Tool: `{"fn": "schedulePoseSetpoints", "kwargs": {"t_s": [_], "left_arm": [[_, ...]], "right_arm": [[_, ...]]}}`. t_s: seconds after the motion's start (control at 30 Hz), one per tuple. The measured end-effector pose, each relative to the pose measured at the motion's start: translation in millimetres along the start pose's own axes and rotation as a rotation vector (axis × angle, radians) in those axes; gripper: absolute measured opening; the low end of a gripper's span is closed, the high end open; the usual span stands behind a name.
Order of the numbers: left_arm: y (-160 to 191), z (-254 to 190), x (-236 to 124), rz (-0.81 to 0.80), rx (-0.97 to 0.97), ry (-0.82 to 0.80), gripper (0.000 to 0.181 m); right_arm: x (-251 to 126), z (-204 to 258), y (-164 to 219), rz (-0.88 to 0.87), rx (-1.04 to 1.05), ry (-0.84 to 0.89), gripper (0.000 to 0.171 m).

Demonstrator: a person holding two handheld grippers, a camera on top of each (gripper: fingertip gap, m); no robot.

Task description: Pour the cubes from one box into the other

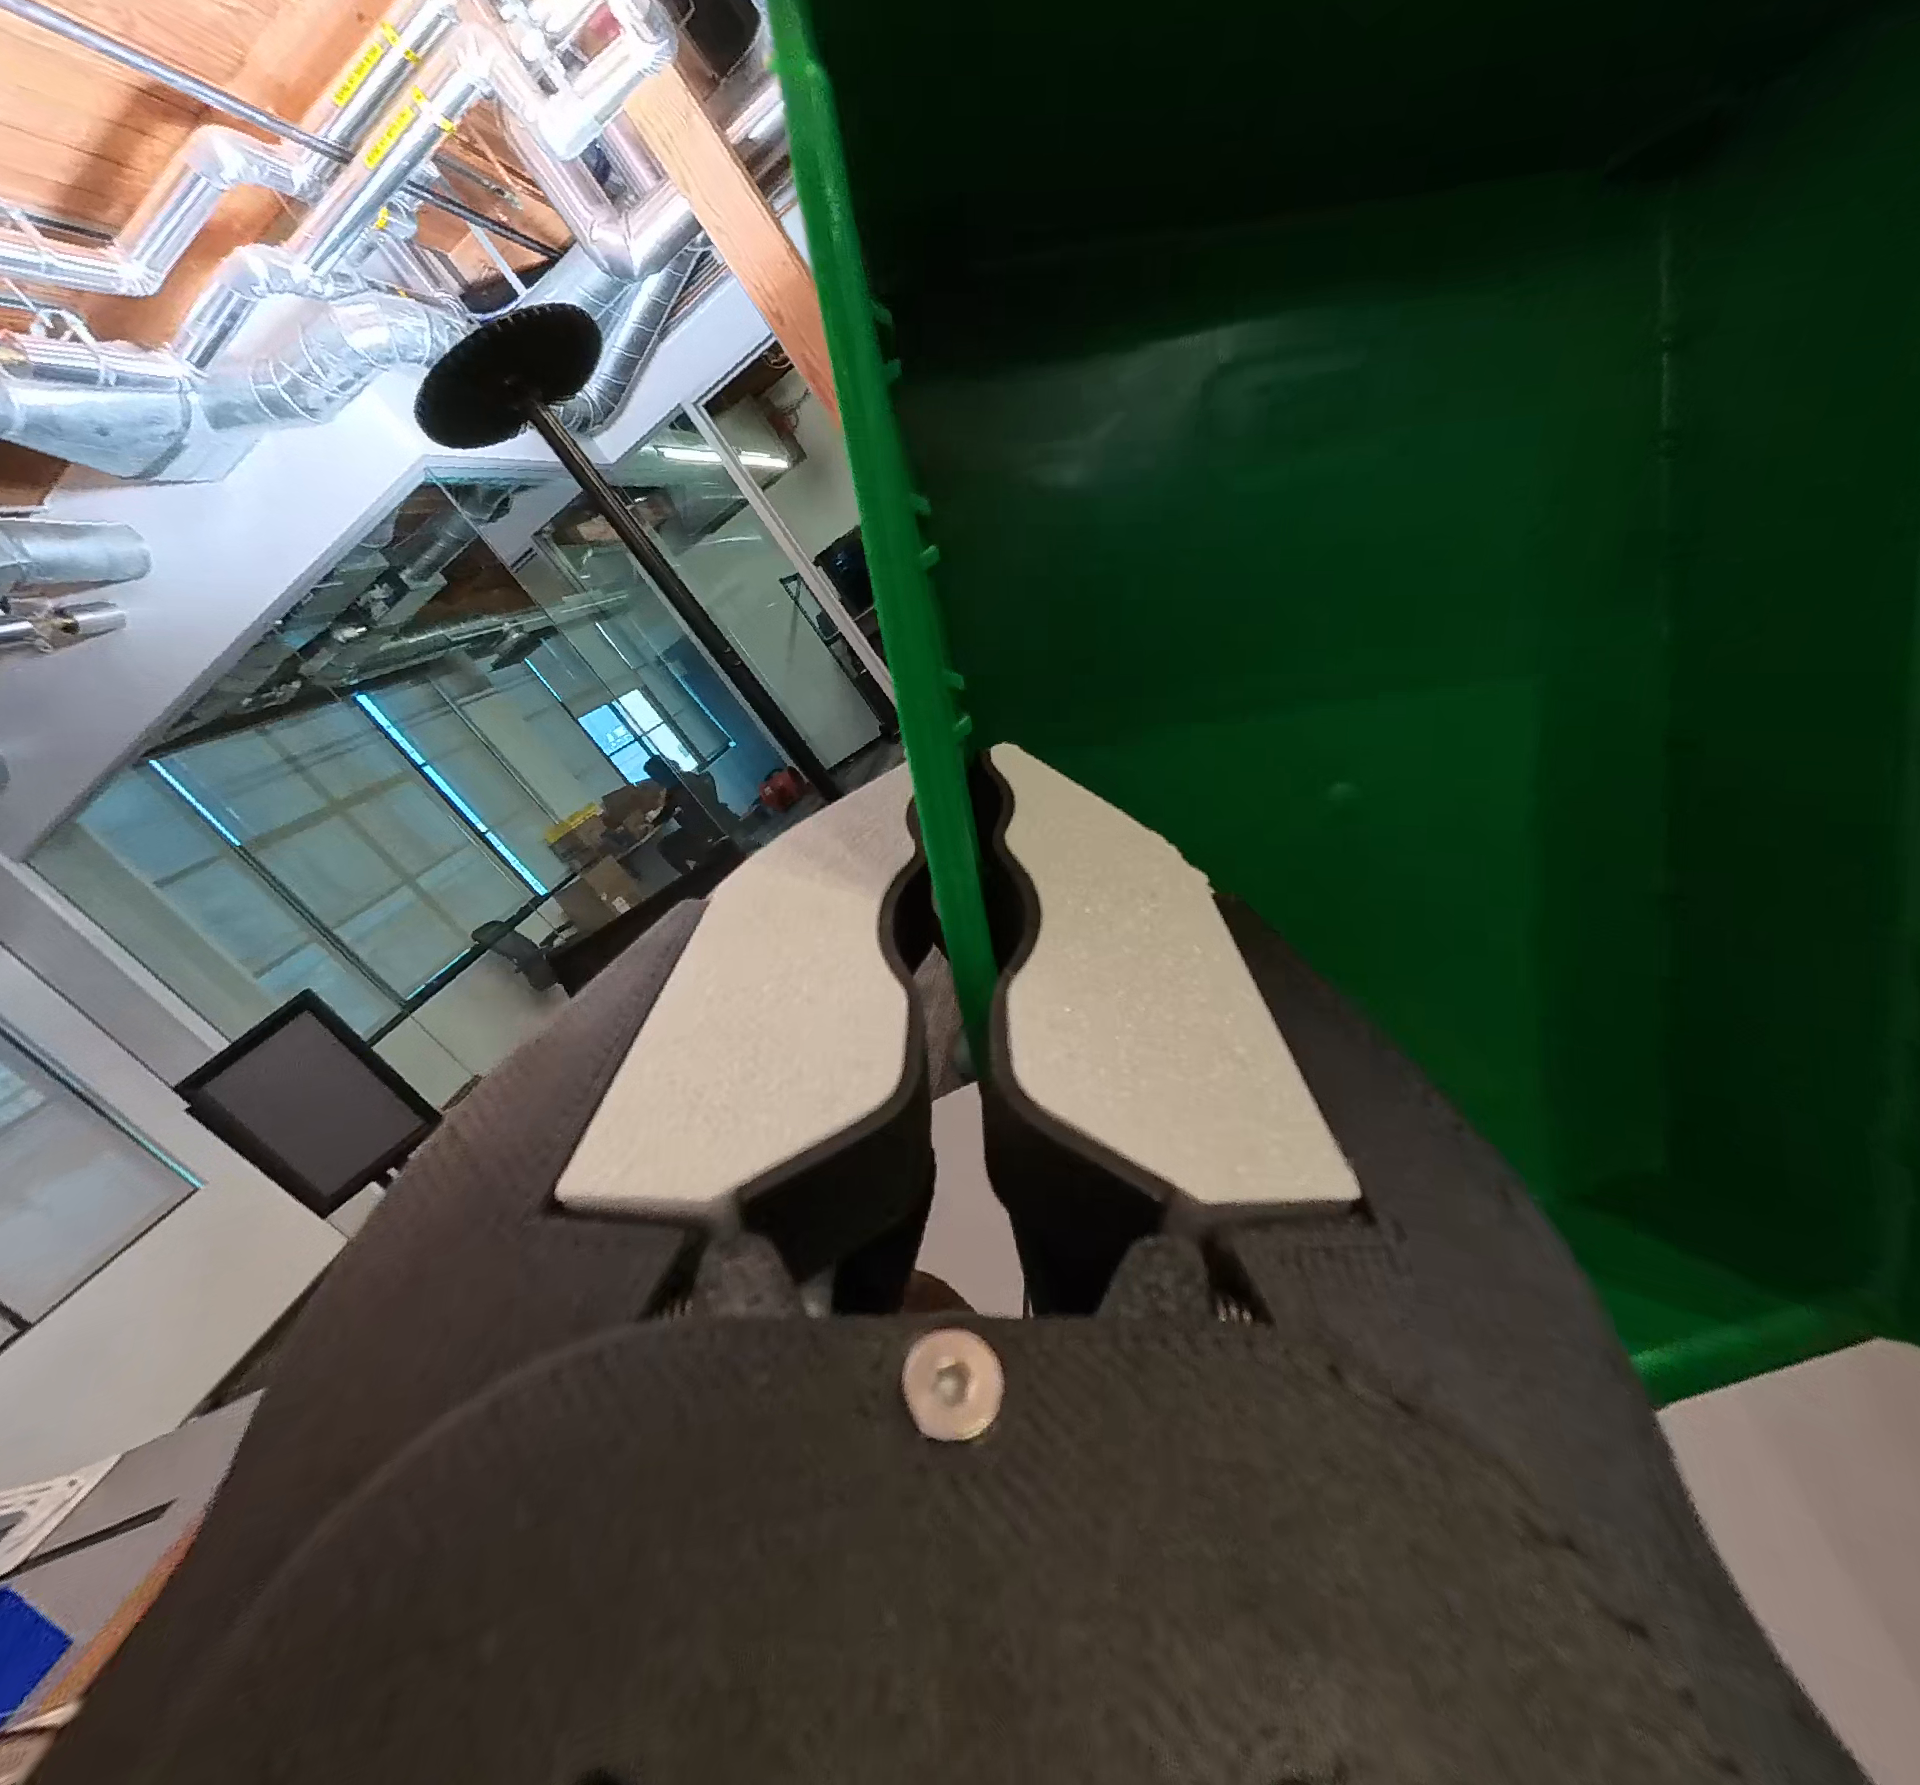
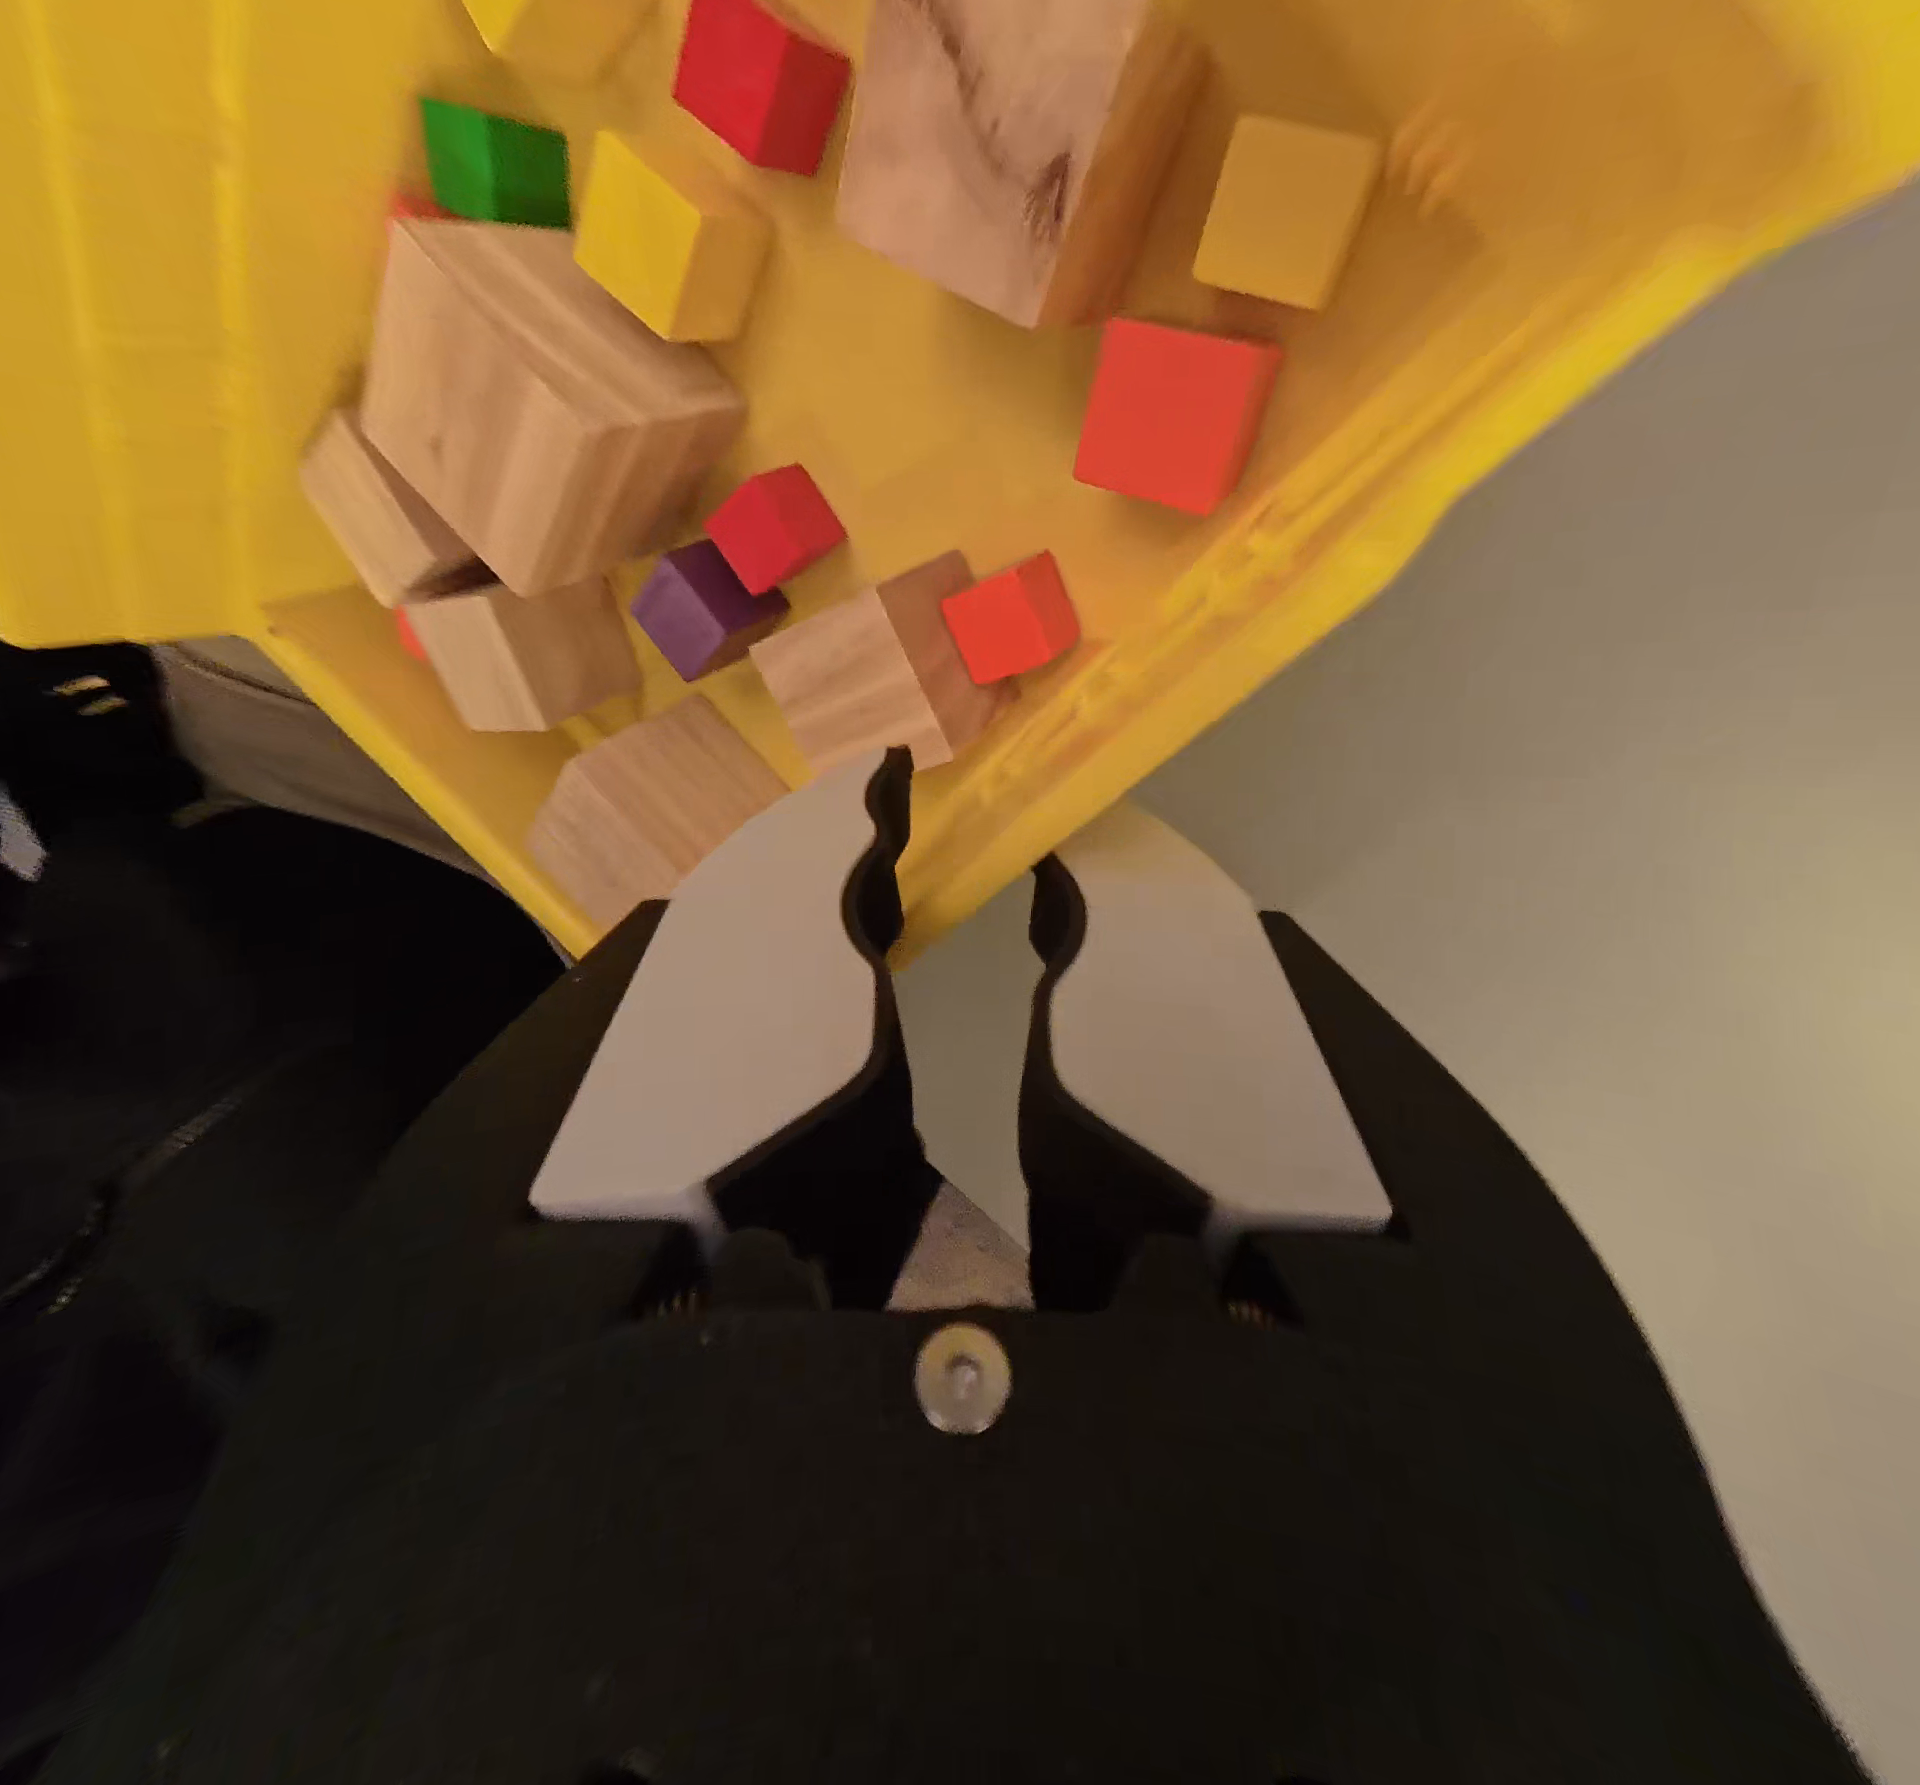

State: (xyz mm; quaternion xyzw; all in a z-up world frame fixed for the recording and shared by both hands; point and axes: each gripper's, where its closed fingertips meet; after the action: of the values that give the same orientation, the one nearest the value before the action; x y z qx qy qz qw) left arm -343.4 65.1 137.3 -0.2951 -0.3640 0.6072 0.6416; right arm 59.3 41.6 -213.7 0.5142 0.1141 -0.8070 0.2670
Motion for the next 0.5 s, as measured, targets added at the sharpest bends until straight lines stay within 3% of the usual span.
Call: {"fn": "schedulePoseSetpoints", "kwargs": {"t_s": [0.5], "left_arm": [[-0.4,29.6,-16.0,-0.045,-0.062,-0.027,0.004]], "right_arm": [[12.5,46.9,-72.4,-0.238,0.035,-0.039,0.01]]}}
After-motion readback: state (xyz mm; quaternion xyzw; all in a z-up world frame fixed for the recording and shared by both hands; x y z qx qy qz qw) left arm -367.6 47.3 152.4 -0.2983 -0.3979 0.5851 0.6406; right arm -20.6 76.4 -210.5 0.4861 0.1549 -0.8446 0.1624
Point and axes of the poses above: each gripper's, where its closed fingertips meet, x out along the fingers, y out of its underside, z = x × y across the jaws, and after that the axes turned 7 degrees about z, right-handed
